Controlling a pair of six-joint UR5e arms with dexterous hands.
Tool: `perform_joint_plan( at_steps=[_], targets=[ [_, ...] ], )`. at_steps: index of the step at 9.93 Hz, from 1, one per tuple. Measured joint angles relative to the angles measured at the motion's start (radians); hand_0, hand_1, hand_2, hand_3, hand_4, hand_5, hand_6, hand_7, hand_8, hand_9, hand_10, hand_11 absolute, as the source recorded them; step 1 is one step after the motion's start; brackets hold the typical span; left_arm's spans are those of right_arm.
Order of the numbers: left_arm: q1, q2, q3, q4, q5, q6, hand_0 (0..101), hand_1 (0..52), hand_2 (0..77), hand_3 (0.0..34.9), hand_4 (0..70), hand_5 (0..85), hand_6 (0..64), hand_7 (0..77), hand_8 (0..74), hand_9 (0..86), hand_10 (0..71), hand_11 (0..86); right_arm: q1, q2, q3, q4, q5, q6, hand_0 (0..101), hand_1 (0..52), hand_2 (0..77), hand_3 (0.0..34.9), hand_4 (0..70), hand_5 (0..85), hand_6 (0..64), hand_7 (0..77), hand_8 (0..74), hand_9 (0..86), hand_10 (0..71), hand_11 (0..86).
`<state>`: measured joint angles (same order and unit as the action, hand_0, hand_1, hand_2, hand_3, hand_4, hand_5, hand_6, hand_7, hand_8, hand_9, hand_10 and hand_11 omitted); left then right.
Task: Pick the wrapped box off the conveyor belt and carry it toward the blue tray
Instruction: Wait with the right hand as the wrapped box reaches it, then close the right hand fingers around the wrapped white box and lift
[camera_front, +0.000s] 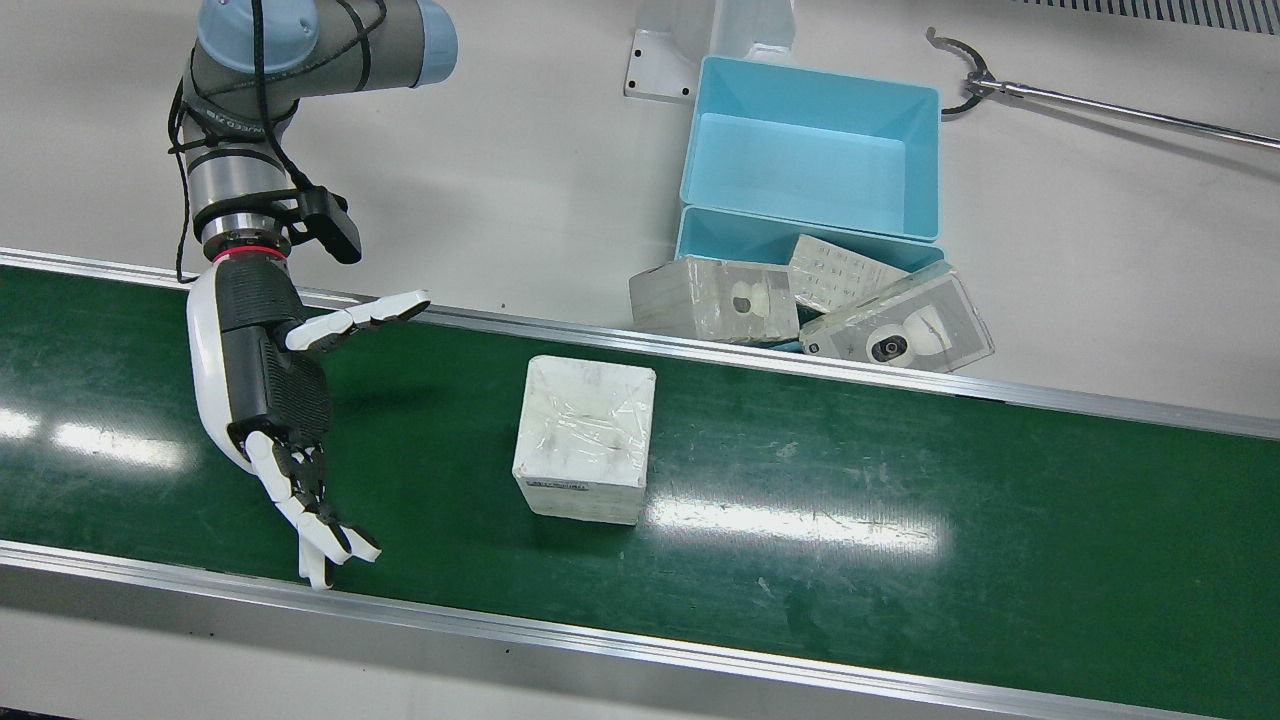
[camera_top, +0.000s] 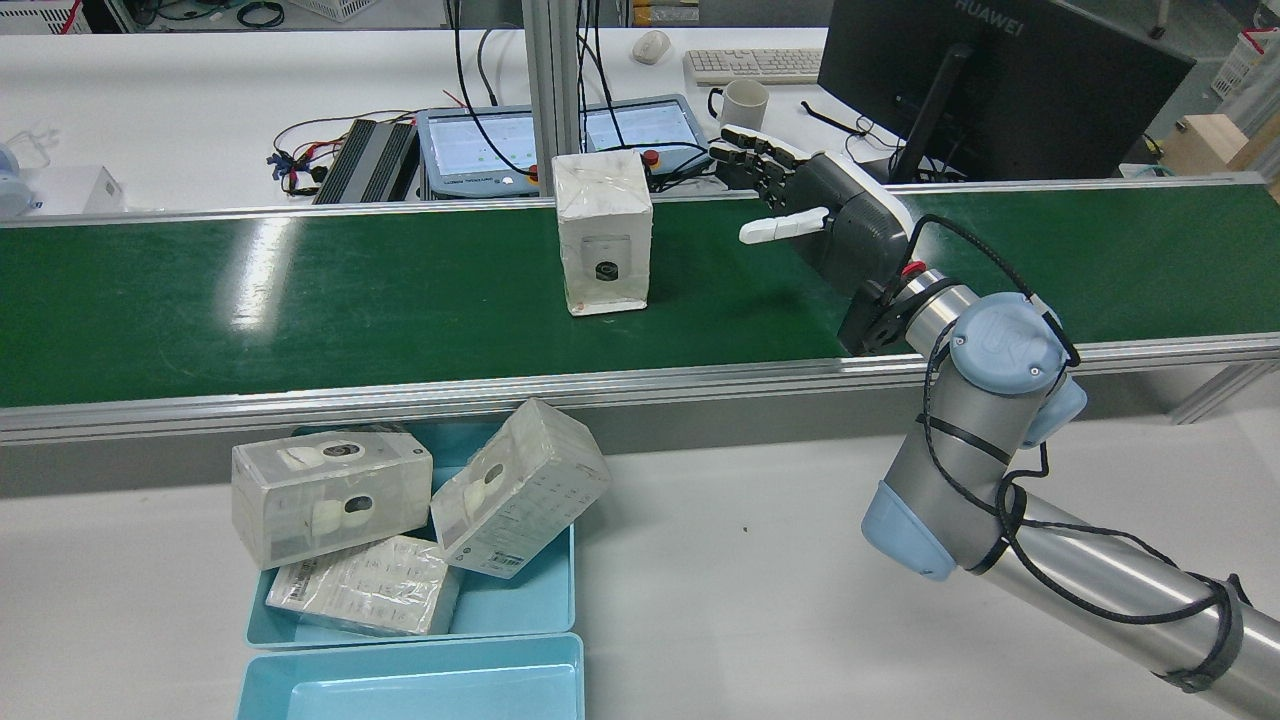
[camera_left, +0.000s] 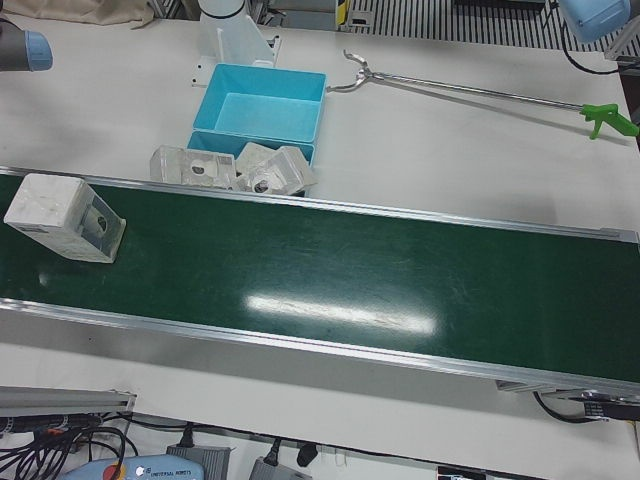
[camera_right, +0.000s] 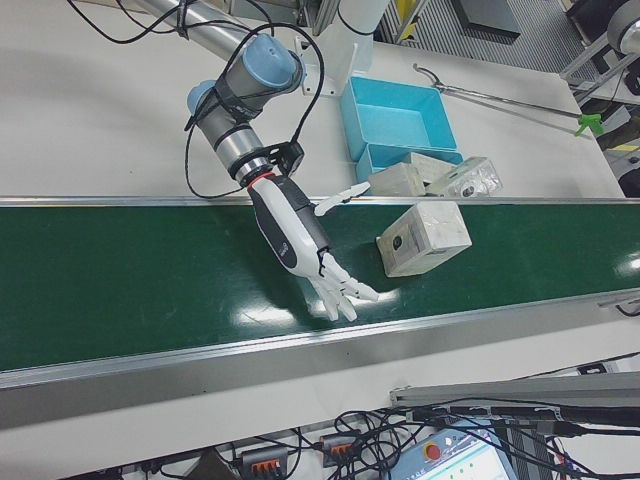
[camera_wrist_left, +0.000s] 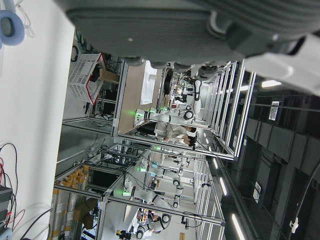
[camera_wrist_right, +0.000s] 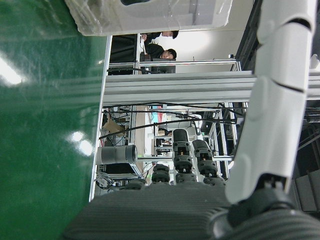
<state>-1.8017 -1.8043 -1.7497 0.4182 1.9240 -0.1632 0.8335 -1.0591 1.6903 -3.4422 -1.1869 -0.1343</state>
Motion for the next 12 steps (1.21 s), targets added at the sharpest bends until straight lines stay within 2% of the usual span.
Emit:
perform_joint_plan(
  at_steps=[3,4,6,8,9,11,12],
  targets=[
    [0.0,0.0,0.0,0.0,0.0,0.0,0,0.0,0.5,0.0,0.0,1.1,0.5,0.5,0.5,0.5,0.5,0.5,-0.026,0.011,0.0,0.002,-0.001,-0.01,46,9.8,7.1,0.0,9.3,12.0,6.0,16.9,4.9,4.9,0.0,0.5],
    [0.0,0.0,0.0,0.0,0.0,0.0,0,0.0,0.5,0.0,0.0,1.1,0.0,0.5,0.5,0.5,0.5,0.5,-0.036,0.02,-0.002,0.002,0.001,-0.02,46,12.5,7.1,0.0,10.4,13.1,6.5,18.0,4.9,4.9,0.0,0.5],
    [0.0,0.0,0.0,0.0,0.0,0.0,0,0.0,1.1,0.0,0.0,1.1,0.0,0.5,0.5,0.5,0.0,0.5,-0.048,0.05,-0.02,0.002,0.005,-0.043,46,12.0,8.2,0.0,10.9,13.6,8.2,20.7,5.5,5.4,0.0,0.5],
    [0.0,0.0,0.0,0.0,0.0,0.0,0,0.0,0.5,0.0,0.0,1.1,0.0,0.5,0.5,0.5,0.5,0.5,-0.053,0.089,-0.058,0.002,0.008,-0.052,48,15.3,10.9,0.0,13.1,16.9,7.6,21.8,6.5,7.6,0.0,0.5],
    [0.0,0.0,0.0,0.0,0.0,0.0,0,0.0,0.5,0.0,0.0,1.1,0.0,0.5,0.5,0.5,0.0,0.5,-0.056,0.106,-0.073,0.001,0.011,-0.054,53,22.9,17.5,0.0,18.0,24.0,15.3,30.0,12.0,14.7,0.0,0.5],
    [0.0,0.0,0.0,0.0,0.0,0.0,0,0.0,0.5,0.0,0.0,1.1,0.0,0.5,0.5,0.5,0.5,0.5,-0.058,0.121,-0.087,-0.005,0.026,-0.057,53,22.9,17.5,0.0,18.0,24.0,15.3,30.0,12.0,14.7,1.1,0.5],
    [0.0,0.0,0.0,0.0,0.0,0.0,0,0.0,0.5,0.0,0.0,1.1,0.0,0.5,0.5,0.5,0.0,0.5,-0.058,0.122,-0.089,-0.008,0.031,-0.057,62,21.8,26.7,0.0,30.0,34.4,23.5,38.7,29.5,30.5,16.9,2.2]
  ],
)
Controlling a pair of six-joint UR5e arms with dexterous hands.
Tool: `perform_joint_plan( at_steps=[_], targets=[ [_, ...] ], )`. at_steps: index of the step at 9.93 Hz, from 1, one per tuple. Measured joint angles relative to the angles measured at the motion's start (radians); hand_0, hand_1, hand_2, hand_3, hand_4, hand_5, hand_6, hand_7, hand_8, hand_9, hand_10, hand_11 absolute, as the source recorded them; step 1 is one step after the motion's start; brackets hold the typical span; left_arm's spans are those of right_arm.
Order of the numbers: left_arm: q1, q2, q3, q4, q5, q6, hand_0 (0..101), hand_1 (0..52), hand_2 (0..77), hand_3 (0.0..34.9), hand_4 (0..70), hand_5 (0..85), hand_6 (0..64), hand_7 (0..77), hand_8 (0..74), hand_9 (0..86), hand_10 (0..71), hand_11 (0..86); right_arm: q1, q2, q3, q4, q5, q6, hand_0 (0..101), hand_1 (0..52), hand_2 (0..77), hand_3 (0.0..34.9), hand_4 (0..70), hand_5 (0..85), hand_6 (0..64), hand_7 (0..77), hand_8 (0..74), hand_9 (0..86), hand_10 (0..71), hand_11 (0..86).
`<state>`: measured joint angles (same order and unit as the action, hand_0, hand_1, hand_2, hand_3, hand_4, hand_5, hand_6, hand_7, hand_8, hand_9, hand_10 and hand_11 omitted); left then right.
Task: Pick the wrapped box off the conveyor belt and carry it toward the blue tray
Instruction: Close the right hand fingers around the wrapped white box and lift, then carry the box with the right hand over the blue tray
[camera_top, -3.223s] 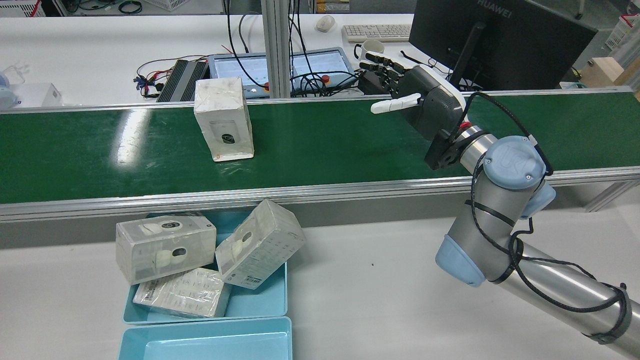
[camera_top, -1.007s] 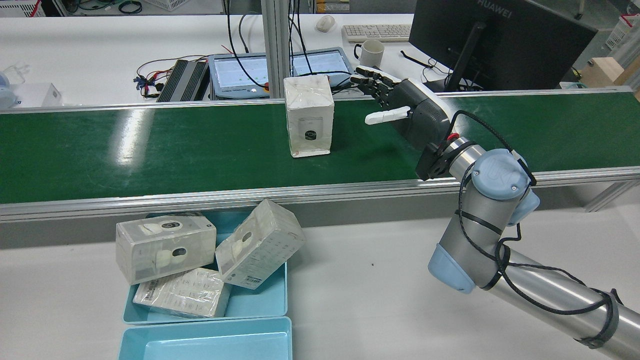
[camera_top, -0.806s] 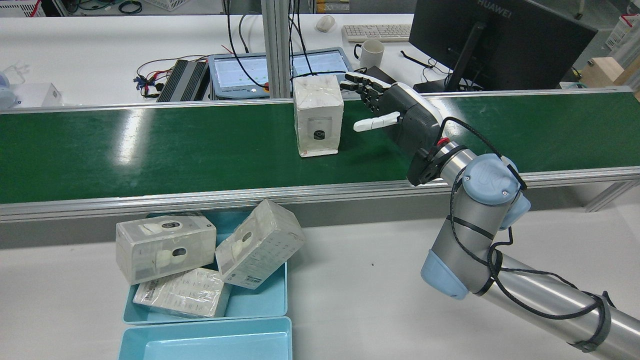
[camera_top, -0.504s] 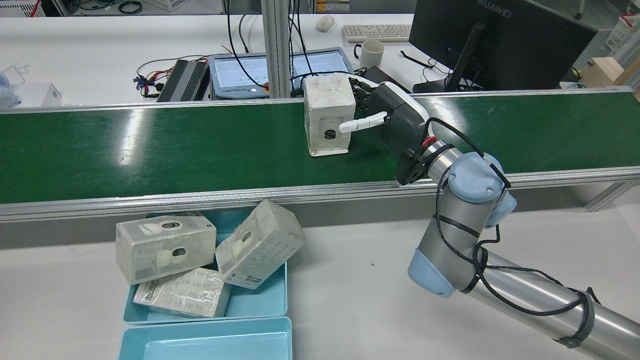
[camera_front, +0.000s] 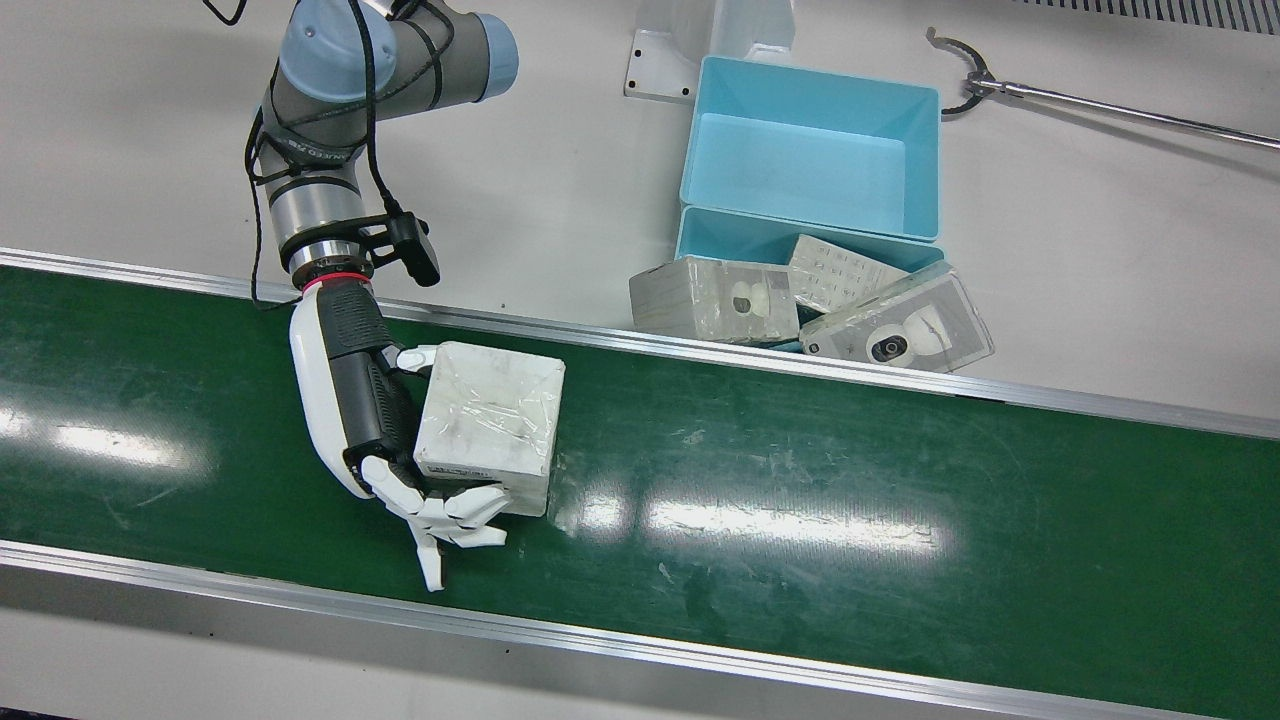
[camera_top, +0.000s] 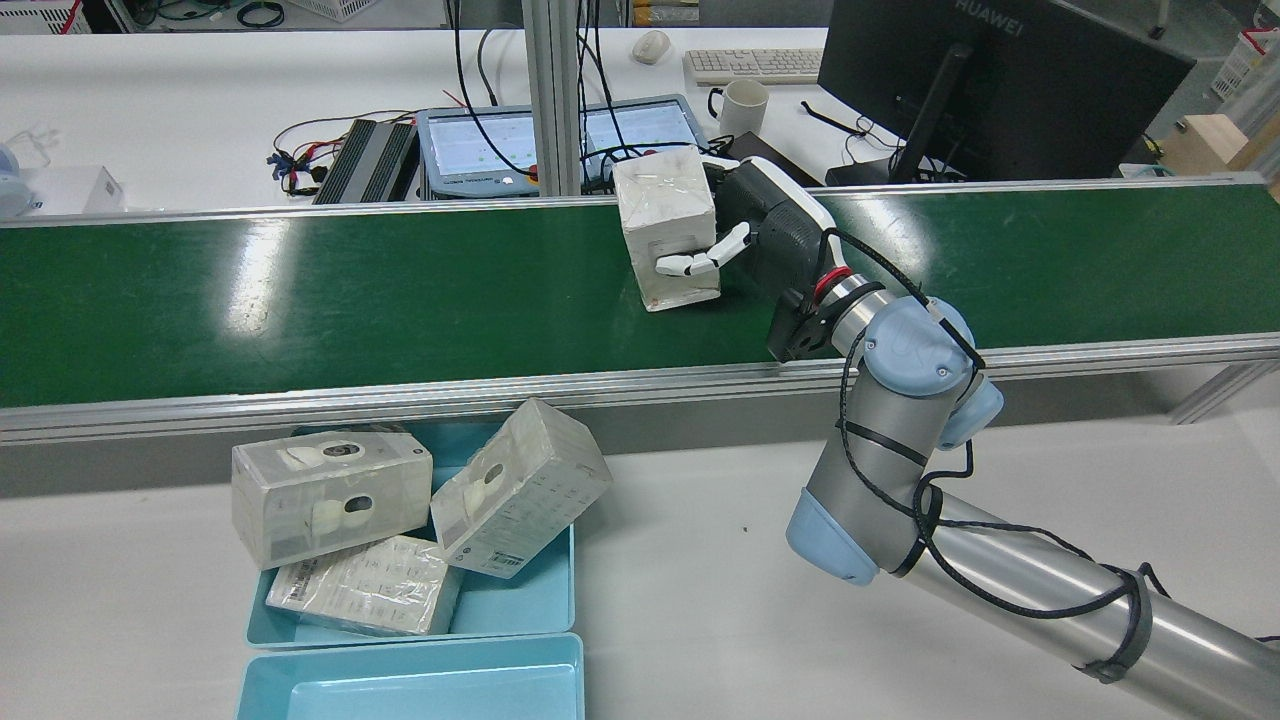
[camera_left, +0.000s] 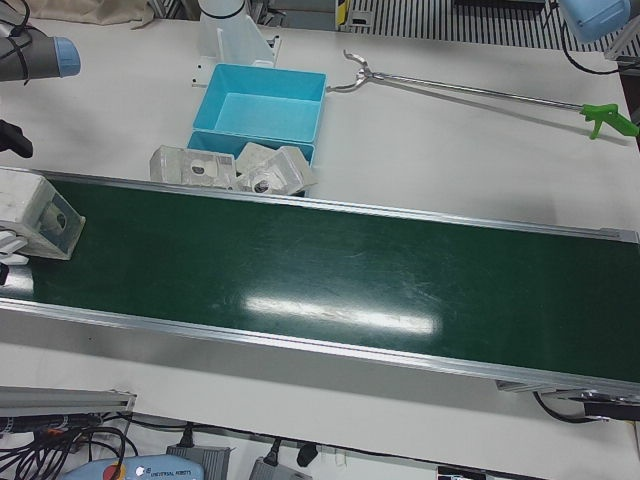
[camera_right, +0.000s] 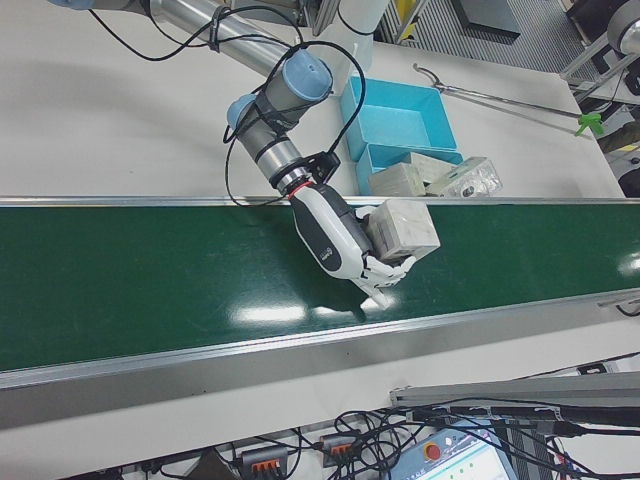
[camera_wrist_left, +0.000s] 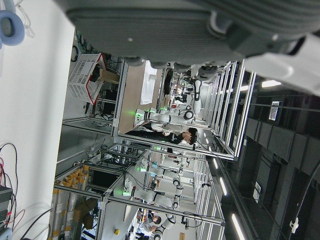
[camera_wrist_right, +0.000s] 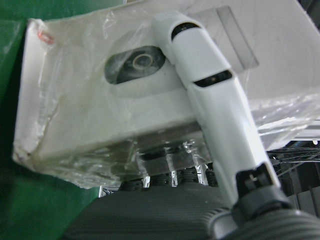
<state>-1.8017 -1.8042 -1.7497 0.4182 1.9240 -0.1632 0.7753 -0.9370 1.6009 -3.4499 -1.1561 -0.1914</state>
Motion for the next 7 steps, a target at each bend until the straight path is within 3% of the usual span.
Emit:
perform_joint_plan(
  at_steps=[1,2,3,4,5,6,7],
  targets=[
    [0.0,0.0,0.0,0.0,0.0,0.0,0,0.0,0.5,0.0,0.0,1.1,0.0,0.5,0.5,0.5,0.0,0.5,-0.001,0.0,0.002,-0.002,0.003,0.0,60,18.5,29.5,0.0,33.8,36.0,26.2,40.9,36.0,36.0,21.3,10.9],
    [0.0,0.0,0.0,0.0,0.0,0.0,0,0.0,0.5,0.0,0.0,1.1,0.0,0.5,0.5,0.5,0.5,0.5,-0.001,-0.001,0.015,-0.007,0.004,0.001,60,18.5,29.5,0.0,33.8,36.0,26.2,40.9,36.0,36.0,21.3,10.9],
    [0.0,0.0,0.0,0.0,0.0,0.0,0,0.0,0.5,0.0,0.0,1.1,0.0,0.5,0.5,0.5,0.5,0.5,0.001,-0.003,0.053,-0.023,0.005,0.0,50,5.4,34.9,0.0,22.9,55.1,33.8,48.5,47.5,46.4,34.4,30.5],
    [0.0,0.0,0.0,0.0,0.0,0.0,0,0.0,0.5,0.0,0.0,1.1,0.0,0.5,0.5,0.5,0.5,0.5,0.001,-0.004,0.114,-0.056,0.006,-0.005,50,5.4,34.9,0.0,22.9,55.1,33.8,48.5,47.5,46.4,34.4,30.5],
    [0.0,0.0,0.0,0.0,0.0,0.0,0,0.0,0.5,0.0,0.0,1.1,0.0,0.5,0.5,0.5,0.0,0.5,-0.002,-0.005,0.182,-0.092,0.009,-0.017,48,4.4,35.5,0.0,21.3,58.4,35.5,50.7,50.7,50.2,39.3,49.1],
    [0.0,0.0,0.0,0.0,0.0,0.0,0,0.0,0.5,0.0,0.0,1.1,0.0,0.5,0.5,0.5,0.0,0.5,-0.02,-0.006,0.237,-0.117,0.017,-0.032,46,3.3,36.0,0.0,20.7,60.5,36.0,52.4,52.4,53.5,39.3,57.3],
    [0.0,0.0,0.0,0.0,0.0,0.0,0,0.0,0.5,0.0,0.0,1.1,0.0,0.5,0.5,0.5,0.5,0.5,-0.058,-0.006,0.279,-0.13,0.037,-0.052,45,3.3,36.0,0.0,20.2,62.2,37.1,55.1,54.0,56.7,40.4,57.3]
  ],
)
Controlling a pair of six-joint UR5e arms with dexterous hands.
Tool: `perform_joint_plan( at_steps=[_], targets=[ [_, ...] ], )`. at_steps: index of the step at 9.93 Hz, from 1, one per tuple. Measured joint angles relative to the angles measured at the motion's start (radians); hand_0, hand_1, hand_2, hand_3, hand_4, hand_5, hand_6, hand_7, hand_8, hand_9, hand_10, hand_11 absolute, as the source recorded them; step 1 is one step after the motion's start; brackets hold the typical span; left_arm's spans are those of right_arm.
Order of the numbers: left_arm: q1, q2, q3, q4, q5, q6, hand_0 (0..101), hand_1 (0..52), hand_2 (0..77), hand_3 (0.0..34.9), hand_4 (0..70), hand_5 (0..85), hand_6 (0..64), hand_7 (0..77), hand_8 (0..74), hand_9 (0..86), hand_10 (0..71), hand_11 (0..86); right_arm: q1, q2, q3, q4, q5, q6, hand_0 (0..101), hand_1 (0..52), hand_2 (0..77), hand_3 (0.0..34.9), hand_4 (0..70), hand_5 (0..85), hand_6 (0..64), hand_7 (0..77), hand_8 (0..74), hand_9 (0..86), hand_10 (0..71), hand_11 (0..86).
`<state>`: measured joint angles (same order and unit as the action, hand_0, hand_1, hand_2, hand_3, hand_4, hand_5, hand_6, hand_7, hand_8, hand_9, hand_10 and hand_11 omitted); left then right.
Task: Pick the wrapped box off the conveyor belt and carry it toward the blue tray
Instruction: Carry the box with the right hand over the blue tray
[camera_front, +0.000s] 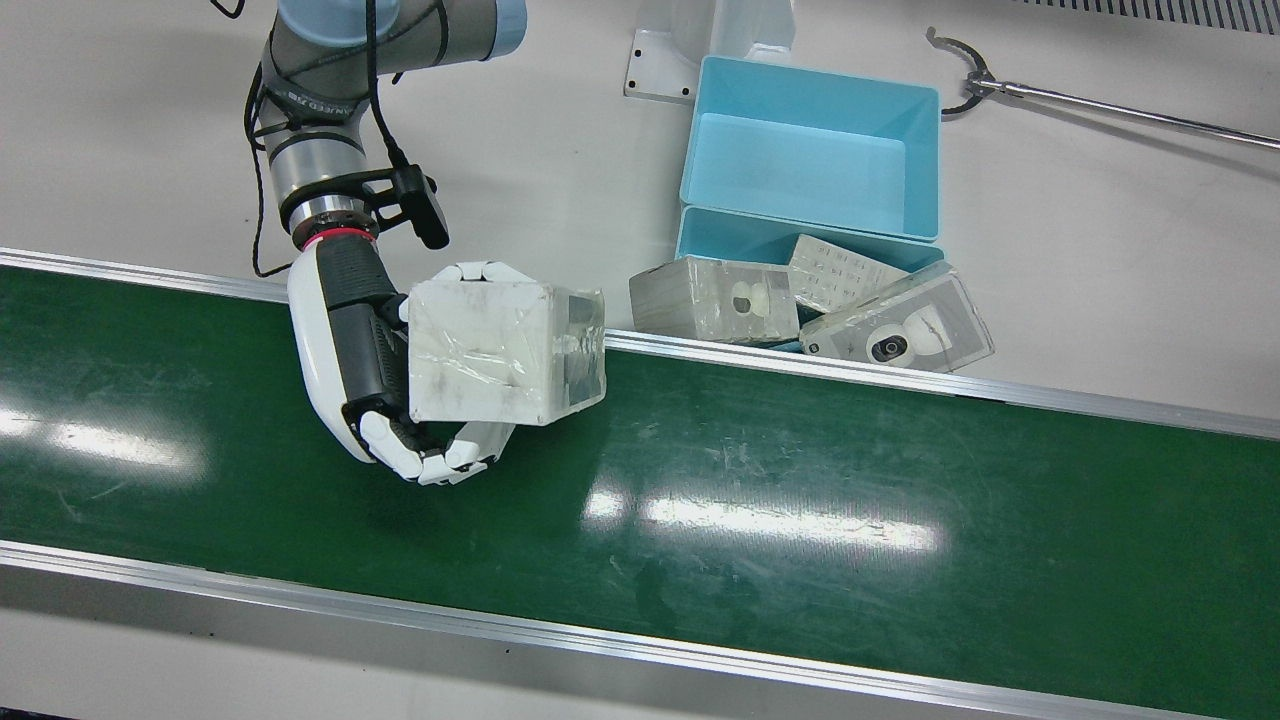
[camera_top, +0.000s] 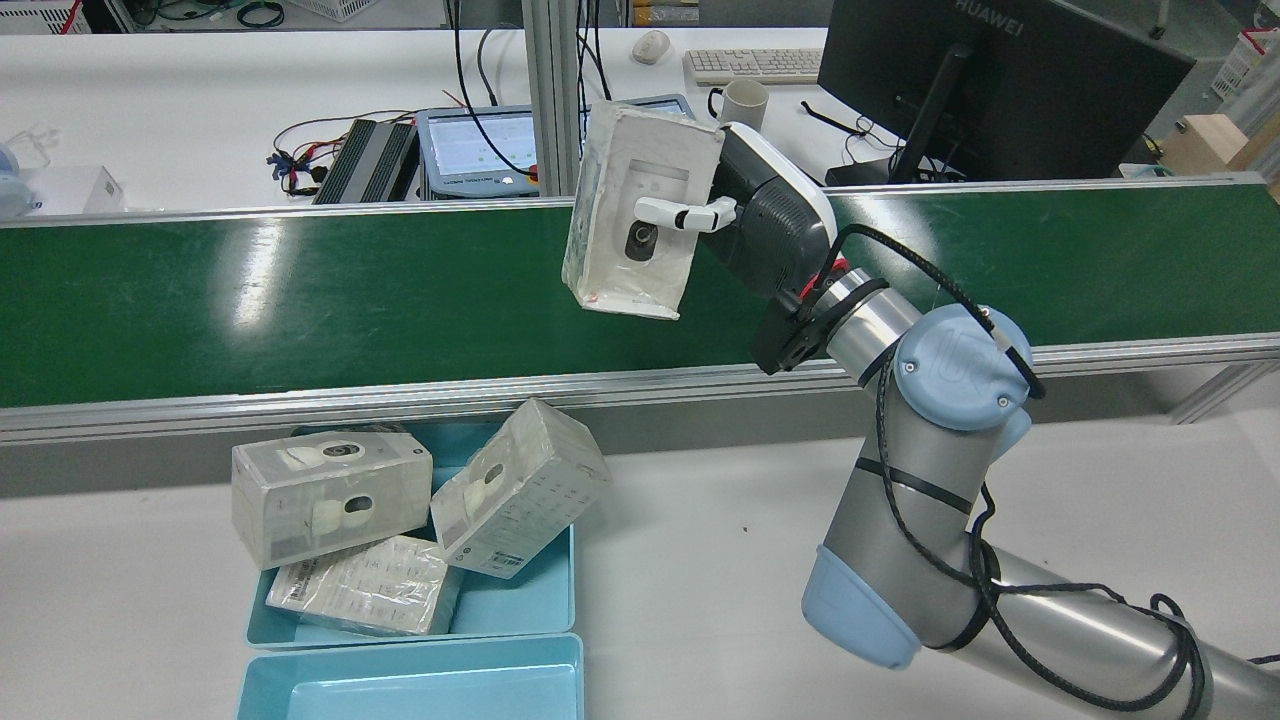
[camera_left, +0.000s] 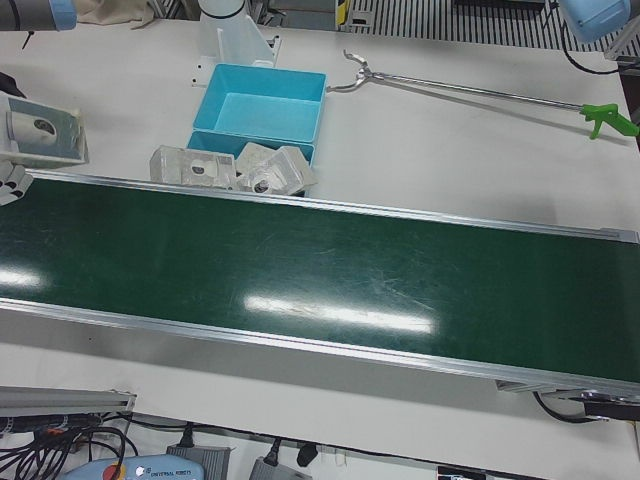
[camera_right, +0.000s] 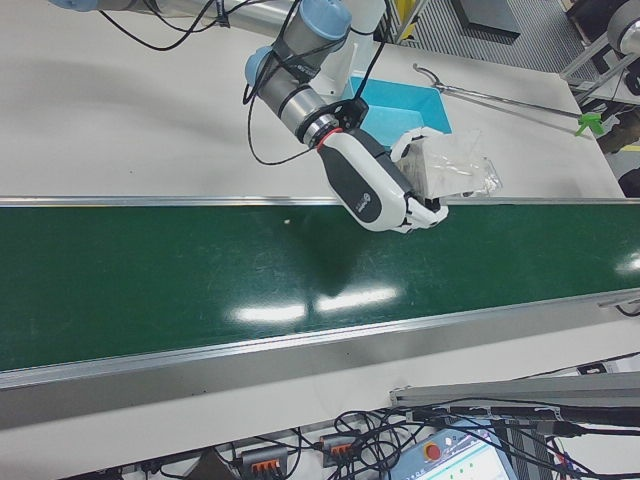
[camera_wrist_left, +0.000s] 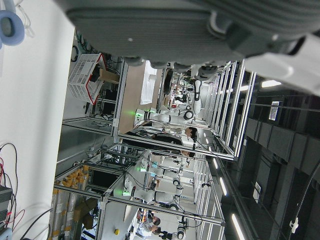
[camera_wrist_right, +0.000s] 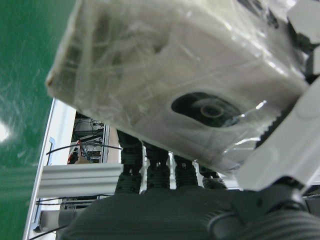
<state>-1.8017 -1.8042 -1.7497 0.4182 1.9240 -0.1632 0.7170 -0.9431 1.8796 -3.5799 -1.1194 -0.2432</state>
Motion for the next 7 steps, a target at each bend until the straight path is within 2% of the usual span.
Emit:
perform_joint_plan(
  at_steps=[1,2,3,4,6,7],
  targets=[
    [0.0,0.0,0.0,0.0,0.0,0.0,0,0.0,0.5,0.0,0.0,1.1,0.0,0.5,0.5,0.5,0.5,0.5,-0.052,0.001,0.031,-0.006,0.029,-0.03,43,3.3,36.0,0.0,19.6,70.4,39.3,68.7,62.7,73.1,40.9,57.3],
    [0.0,0.0,0.0,0.0,0.0,0.0,0,0.0,0.5,0.0,0.0,1.1,0.0,0.5,0.5,0.5,0.5,0.5,-0.116,0.003,0.051,-0.008,0.068,-0.067,43,3.3,36.0,0.0,19.6,70.4,39.3,68.7,62.7,73.1,40.9,57.3],
    [0.0,0.0,0.0,0.0,0.0,0.0,0,0.0,0.5,0.0,0.0,1.1,0.0,0.5,0.5,0.5,0.5,0.5,-0.181,0.012,0.061,-0.007,0.112,-0.105,43,3.3,36.0,0.0,19.6,70.4,39.8,71.4,61.6,76.9,40.9,57.8],
    [0.0,0.0,0.0,0.0,0.0,0.0,0,0.0,0.5,0.0,0.0,1.1,0.0,0.5,0.5,0.5,0.5,0.5,-0.244,0.029,0.064,-0.005,0.155,-0.152,45,0.5,43.1,0.0,19.6,70.4,39.8,69.3,55.6,76.4,40.9,57.8],
    [0.0,0.0,0.0,0.0,0.0,0.0,0,0.0,0.5,0.0,0.0,1.1,0.0,0.5,0.5,0.5,0.0,0.5,-0.332,0.066,0.053,0.015,0.218,-0.254,46,0.5,43.6,0.0,19.6,70.4,39.8,69.3,54.0,75.3,39.8,56.2],
    [0.0,0.0,0.0,0.0,0.0,0.0,0,0.0,0.5,0.0,0.0,1.1,0.0,0.5,0.5,0.5,0.5,0.5,-0.358,0.075,0.041,0.034,0.239,-0.282,46,1.1,42.0,0.0,19.6,70.4,39.8,69.3,47.5,28.4,37.1,51.8]
  ],
)
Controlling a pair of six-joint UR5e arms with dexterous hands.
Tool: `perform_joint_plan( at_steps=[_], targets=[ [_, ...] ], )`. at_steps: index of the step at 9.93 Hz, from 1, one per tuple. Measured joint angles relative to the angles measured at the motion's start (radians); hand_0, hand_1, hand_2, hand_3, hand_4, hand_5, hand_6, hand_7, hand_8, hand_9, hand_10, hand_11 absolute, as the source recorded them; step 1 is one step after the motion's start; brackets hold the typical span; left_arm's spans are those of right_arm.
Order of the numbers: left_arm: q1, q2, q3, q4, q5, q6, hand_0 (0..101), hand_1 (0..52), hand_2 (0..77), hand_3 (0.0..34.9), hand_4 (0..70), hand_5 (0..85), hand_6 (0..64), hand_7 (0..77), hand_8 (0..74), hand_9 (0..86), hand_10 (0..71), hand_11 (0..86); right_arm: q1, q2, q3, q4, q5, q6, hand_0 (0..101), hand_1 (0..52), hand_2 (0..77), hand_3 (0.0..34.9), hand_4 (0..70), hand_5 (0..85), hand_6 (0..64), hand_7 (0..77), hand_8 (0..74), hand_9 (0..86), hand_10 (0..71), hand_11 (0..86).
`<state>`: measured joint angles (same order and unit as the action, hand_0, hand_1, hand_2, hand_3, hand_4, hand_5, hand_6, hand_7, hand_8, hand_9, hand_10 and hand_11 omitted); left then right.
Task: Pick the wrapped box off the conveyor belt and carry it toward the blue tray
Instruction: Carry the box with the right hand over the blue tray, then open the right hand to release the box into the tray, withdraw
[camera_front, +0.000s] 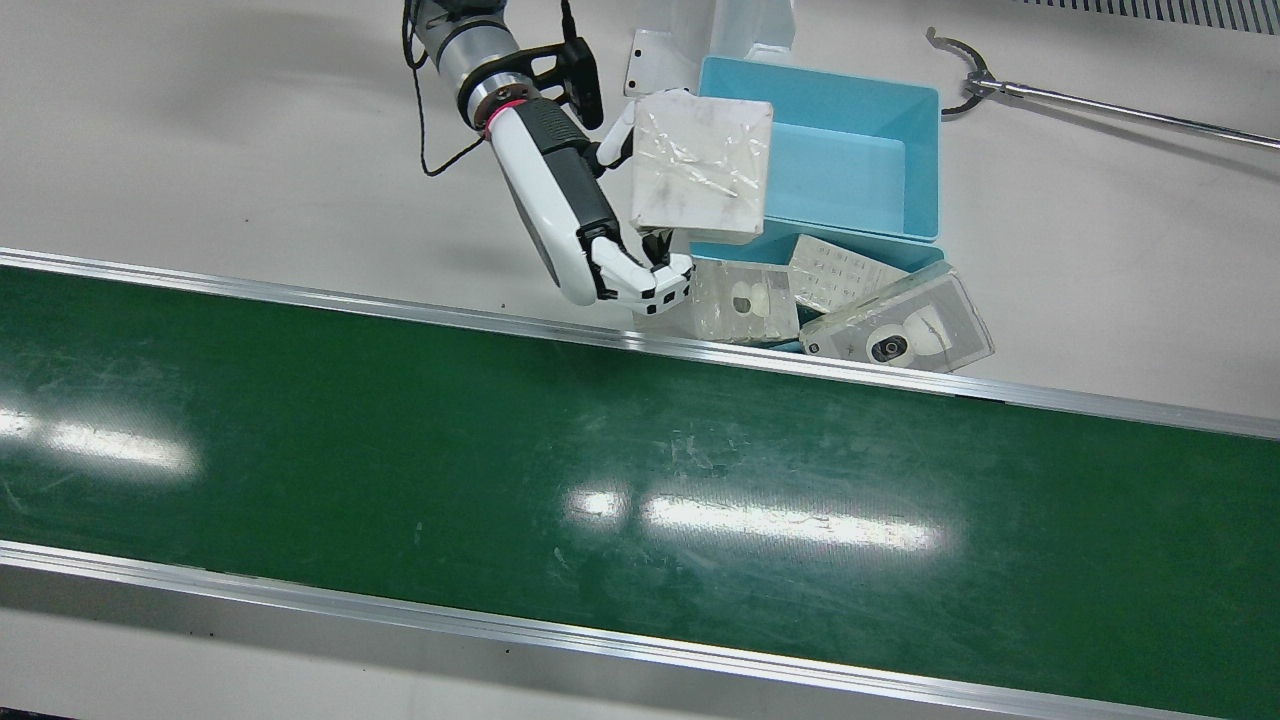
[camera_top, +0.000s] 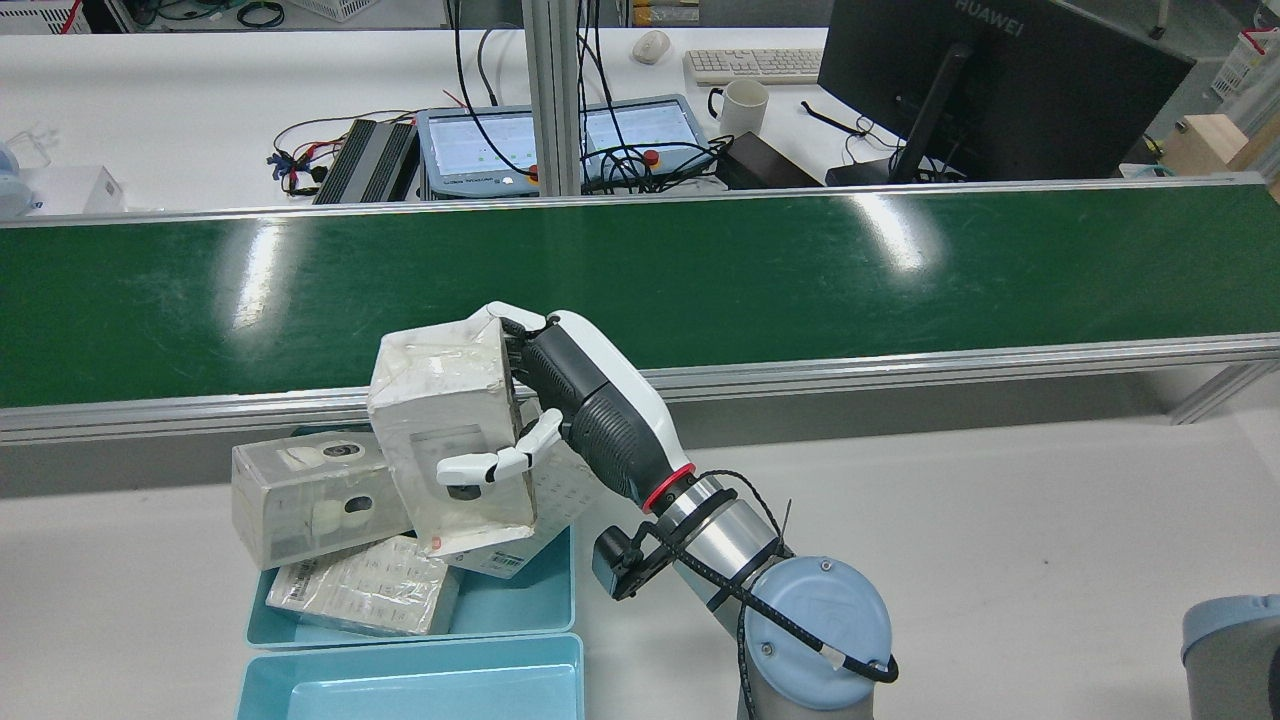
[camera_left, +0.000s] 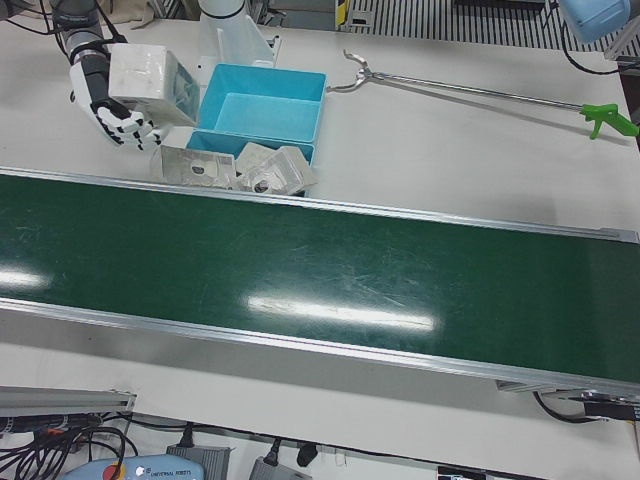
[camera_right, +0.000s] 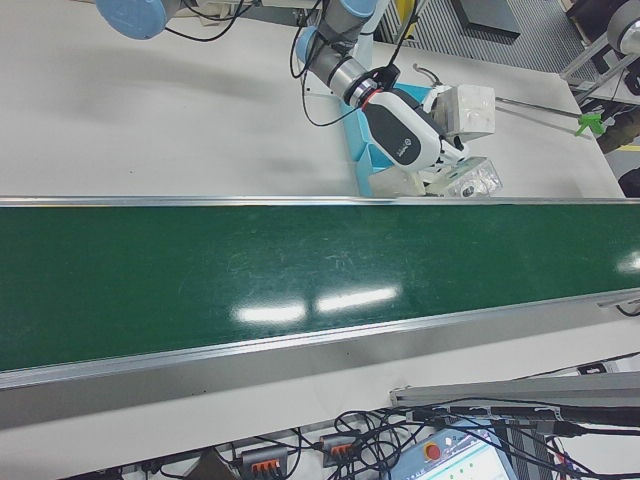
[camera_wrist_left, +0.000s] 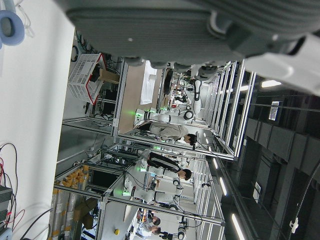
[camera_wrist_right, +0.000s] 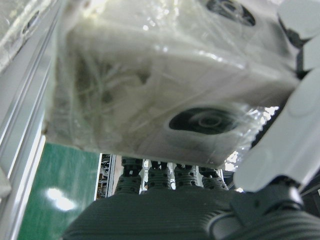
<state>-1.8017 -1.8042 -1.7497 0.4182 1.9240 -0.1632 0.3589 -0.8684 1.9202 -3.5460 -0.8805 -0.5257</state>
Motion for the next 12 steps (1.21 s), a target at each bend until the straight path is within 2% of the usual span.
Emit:
perform_joint_plan(
  at_steps=[1,2,3,4,5,6,7,8,10,11,12],
  targets=[
    [0.0,0.0,0.0,0.0,0.0,0.0,0,0.0,0.5,0.0,0.0,1.1,0.0,0.5,0.5,0.5,0.5,0.5,-0.023,0.005,-0.016,0.019,0.016,-0.019,47,1.1,33.8,0.0,21.3,69.3,39.8,69.3,43.1,35.5,30.0,45.8],
    [0.0,0.0,0.0,0.0,0.0,0.0,0,0.0,1.1,0.0,0.0,1.1,0.0,0.5,0.5,0.5,0.5,0.5,-0.039,0.006,-0.027,0.03,0.023,-0.026,47,1.1,33.8,0.0,20.2,66.0,37.6,66.0,33.3,33.8,18.0,36.5],
    [0.0,0.0,0.0,0.0,0.0,0.0,0,0.0,1.1,0.0,0.0,1.1,0.0,0.5,0.5,0.5,0.5,0.5,-0.05,0.005,-0.035,0.035,0.022,-0.03,48,1.1,33.8,0.0,12.5,41.5,25.6,51.8,9.3,15.8,0.0,13.6],
    [0.0,0.0,0.0,0.0,0.0,0.0,0,0.0,1.1,0.0,0.0,1.1,0.0,0.5,0.5,0.5,0.5,0.5,-0.056,0.002,-0.038,0.037,0.019,-0.031,48,1.1,33.8,0.0,12.5,41.5,25.6,51.8,9.3,15.8,0.0,13.6],
    [0.0,0.0,0.0,0.0,0.0,0.0,0,0.0,1.1,0.0,0.0,1.1,0.0,0.5,0.5,0.5,0.0,0.5,-0.06,-0.006,-0.038,0.038,0.016,-0.029,46,26.7,3.3,0.0,10.9,30.0,19.6,46.4,0.0,4.9,0.0,1.6],
    [0.0,0.0,0.0,0.0,0.0,0.0,0,0.0,1.1,0.0,0.0,1.1,0.0,0.5,0.5,0.5,0.0,0.5,-0.061,-0.017,-0.034,0.038,0.014,-0.026,46,6.5,2.2,0.0,8.7,3.3,2.2,29.5,1.6,1.6,0.0,1.6],
    [0.0,0.0,0.0,0.0,0.0,0.0,0,0.0,1.1,0.0,0.0,1.1,0.0,0.5,0.5,0.5,0.5,0.5,-0.061,-0.029,-0.024,0.038,0.012,-0.021,46,6.5,2.2,0.0,8.7,3.3,2.2,29.5,1.6,1.6,0.0,1.6],
    [0.0,0.0,0.0,0.0,0.0,0.0,0,0.0,1.1,0.0,0.0,1.1,0.0,0.5,0.5,0.5,0.5,0.5,-0.059,-0.046,-0.002,0.037,0.011,-0.013,46,10.9,1.6,0.0,7.6,6.0,3.3,14.2,1.6,1.6,0.0,1.6],
    [0.0,0.0,0.0,0.0,0.0,0.0,0,0.0,0.5,0.0,0.0,1.1,0.0,0.5,0.5,0.5,0.5,0.5,-0.041,-0.106,0.08,0.032,0.012,0.016,46,9.8,1.6,0.0,9.3,6.5,3.3,12.5,2.2,1.1,0.0,1.6],
    [0.0,0.0,0.0,0.0,0.0,0.0,0,0.0,0.5,0.0,0.0,1.1,0.0,0.5,0.5,0.5,0.5,0.5,-0.013,-0.151,0.131,0.029,0.012,0.045,46,9.8,1.6,0.0,10.4,7.6,4.9,12.5,1.6,1.1,0.0,1.1],
    [0.0,0.0,0.0,0.0,0.0,0.0,0,0.0,0.5,0.0,0.0,1.1,0.0,0.5,0.5,0.5,0.0,0.5,0.035,-0.211,0.183,0.024,0.01,0.092,46,9.8,1.6,0.0,10.4,9.3,5.5,16.4,4.9,0.5,0.0,1.1]
  ],
)
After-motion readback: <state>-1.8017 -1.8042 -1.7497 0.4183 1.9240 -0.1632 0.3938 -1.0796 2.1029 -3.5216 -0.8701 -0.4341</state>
